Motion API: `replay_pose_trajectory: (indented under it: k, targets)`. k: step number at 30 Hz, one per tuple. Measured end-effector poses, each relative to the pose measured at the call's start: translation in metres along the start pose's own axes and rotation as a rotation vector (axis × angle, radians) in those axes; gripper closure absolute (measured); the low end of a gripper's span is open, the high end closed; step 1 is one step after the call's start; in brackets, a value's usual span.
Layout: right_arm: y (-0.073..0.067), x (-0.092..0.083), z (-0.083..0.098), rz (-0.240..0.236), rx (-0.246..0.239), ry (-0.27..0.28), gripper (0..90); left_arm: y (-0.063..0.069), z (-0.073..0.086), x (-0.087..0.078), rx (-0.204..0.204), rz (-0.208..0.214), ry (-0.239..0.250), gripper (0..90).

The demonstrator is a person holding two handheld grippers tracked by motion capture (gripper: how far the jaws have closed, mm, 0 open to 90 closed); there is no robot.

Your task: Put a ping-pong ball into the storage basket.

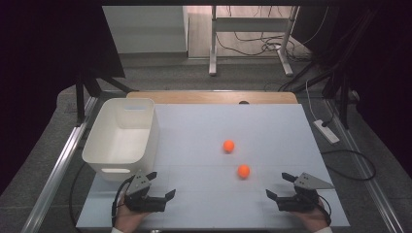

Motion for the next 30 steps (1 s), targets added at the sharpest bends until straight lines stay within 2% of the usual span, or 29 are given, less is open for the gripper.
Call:
replay_pose_trajectory:
  k: [4,7,14,16,18,20,24,30]
  targets:
    - [0.001,0.000,-0.002,0.003,0.009,0.011,10.1,0.001,-0.002,-0.002,0.007,-0.004,0.010,6.9]
    - [0.002,0.001,-0.002,-0.005,0.043,0.019,10.1,0.001,-0.003,-0.003,0.004,-0.007,0.015,6.9]
    - [-0.001,0.002,-0.003,-0.009,0.013,0.011,10.2,0.001,-0.006,-0.006,0.006,-0.023,0.020,6.8]
    - [-0.002,0.003,-0.004,-0.010,0.003,0.010,10.3,0.001,-0.010,-0.007,-0.009,-0.014,0.035,6.9]
    - [-0.003,0.003,-0.003,-0.012,0.002,0.008,10.2,0.004,-0.012,-0.007,-0.006,-0.018,0.048,7.1]
    - [-0.004,0.002,-0.002,-0.012,-0.001,0.004,10.3,0.007,-0.016,-0.004,0.009,-0.014,0.041,6.9]
    - [-0.003,0.000,-0.003,-0.015,0.001,0.013,10.3,0.011,-0.020,-0.001,0.010,-0.004,0.037,6.9]
    - [-0.002,-0.001,-0.004,-0.012,0.000,0.018,10.4,0.015,-0.025,0.007,-0.021,0.004,0.031,6.9]
Point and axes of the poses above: each handheld gripper's, and its own axes: x roughly forward along the jaws, z roughly out of its underside, y roughly to its right, the point moved 4 cm from there along x, roughly forward along the jaws, and after that the axes turned 14 degrees about y, right-handed, at the moved point
